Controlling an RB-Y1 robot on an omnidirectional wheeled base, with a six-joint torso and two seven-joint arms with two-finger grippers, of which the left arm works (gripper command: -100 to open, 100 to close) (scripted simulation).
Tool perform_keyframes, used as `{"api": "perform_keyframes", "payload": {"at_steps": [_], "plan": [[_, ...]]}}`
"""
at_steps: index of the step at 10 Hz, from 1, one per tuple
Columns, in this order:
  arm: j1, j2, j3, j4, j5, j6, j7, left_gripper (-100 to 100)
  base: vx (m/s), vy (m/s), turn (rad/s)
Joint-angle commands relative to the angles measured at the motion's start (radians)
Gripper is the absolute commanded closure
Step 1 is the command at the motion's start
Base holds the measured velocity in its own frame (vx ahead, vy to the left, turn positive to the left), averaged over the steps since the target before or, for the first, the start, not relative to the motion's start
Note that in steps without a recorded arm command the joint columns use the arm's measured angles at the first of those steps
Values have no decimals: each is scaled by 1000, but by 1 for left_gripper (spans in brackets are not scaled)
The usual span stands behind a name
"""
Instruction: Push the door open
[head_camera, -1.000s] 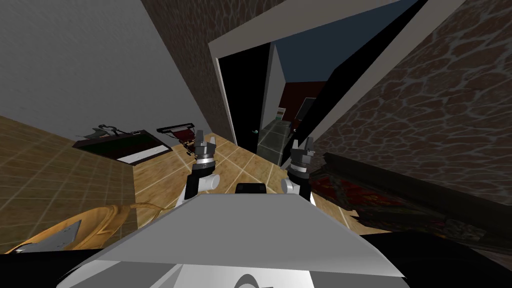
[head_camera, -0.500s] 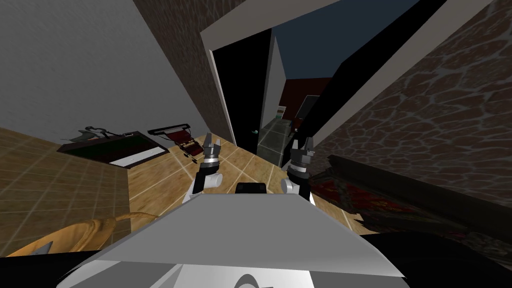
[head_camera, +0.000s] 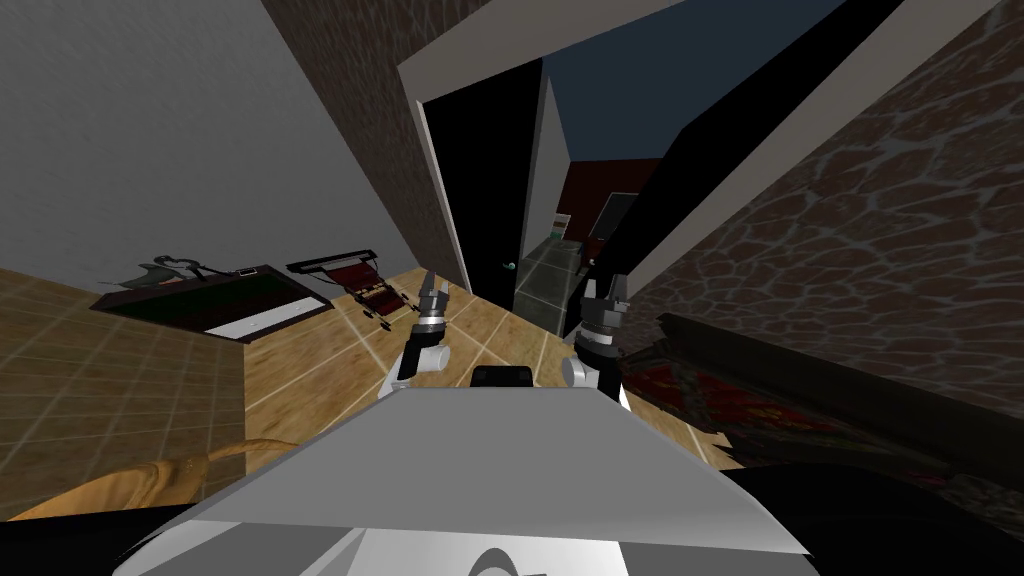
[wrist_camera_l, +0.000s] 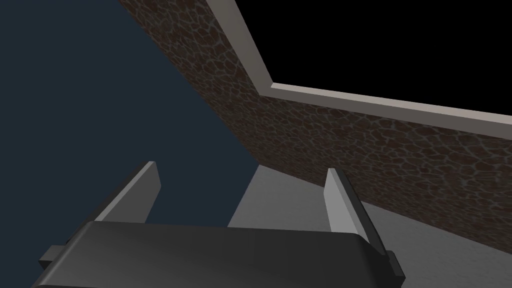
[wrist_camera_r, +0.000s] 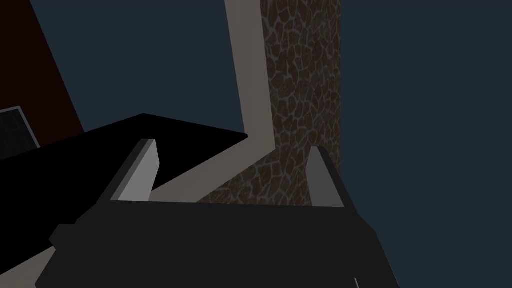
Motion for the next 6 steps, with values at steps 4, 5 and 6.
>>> {"api": "perform_keyframes", "payload": {"at_steps": [4,5,6], "plan": [[-39,14,-21,107,-12,-28,20,-100,102,6,-19],[-48,17,-26,132,-15,-34,25,-100,93,11,-15],[-59,19,-31,159,-18,-41,30,-100,91,13,-20]]}}
